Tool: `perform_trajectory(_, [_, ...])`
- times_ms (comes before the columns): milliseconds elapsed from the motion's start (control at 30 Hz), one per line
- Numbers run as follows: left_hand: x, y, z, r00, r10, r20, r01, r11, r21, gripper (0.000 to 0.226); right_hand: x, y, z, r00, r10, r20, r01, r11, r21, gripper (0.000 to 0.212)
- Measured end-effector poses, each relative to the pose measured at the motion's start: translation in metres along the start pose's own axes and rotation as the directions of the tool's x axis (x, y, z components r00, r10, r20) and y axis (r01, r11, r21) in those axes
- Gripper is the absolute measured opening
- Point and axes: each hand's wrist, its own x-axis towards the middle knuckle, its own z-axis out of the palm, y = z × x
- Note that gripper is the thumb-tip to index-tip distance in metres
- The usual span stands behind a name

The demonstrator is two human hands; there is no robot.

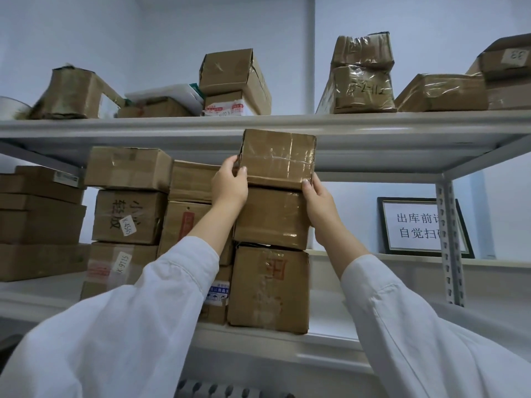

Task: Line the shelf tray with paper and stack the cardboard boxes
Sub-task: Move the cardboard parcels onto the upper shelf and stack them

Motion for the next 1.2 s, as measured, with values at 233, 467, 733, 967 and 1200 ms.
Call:
perform_trajectory(233, [-0.009, -0.021, 0.0, 0.99, -0.058, -0.129, 0.068, 0.995, 0.072, 0.031, 0.005, 0.012, 0.007, 0.989, 0.066, -0.132, -0.072, 0.997, -0.041, 0.038])
perform_trajectory(467, [-0.014, -0.023, -0.003, 0.988, -0.059, -0.142, 0.067, 0.996, 0.055, 0.028, 0.0, 0.015, 0.01, 0.984, 0.129, -0.121, -0.132, 0.991, -0.017, 0.049])
perform_trajectory(733, [-0.038, -0.028, 0.004, 0.986, -0.128, -0.105, 0.125, 0.991, -0.039, 0.028, -0.028, 0.029, 0.009, 0.945, 0.287, -0.155, -0.302, 0.95, -0.081, 0.061])
perform_trajectory(967, [-0.061, -0.037, 0.005, 0.973, -0.23, -0.011, 0.227, 0.966, -0.127, 0.04, -0.054, 0.03, 0.016, 0.842, 0.53, -0.1, -0.539, 0.836, -0.105, 0.068])
perform_trajectory(1200, [-0.083, -0.04, -0.01, 0.967, -0.24, 0.087, 0.255, 0.926, -0.277, 0.049, -0.087, 0.035, 0.008, 0.907, 0.414, -0.083, -0.413, 0.91, 0.021, 0.046])
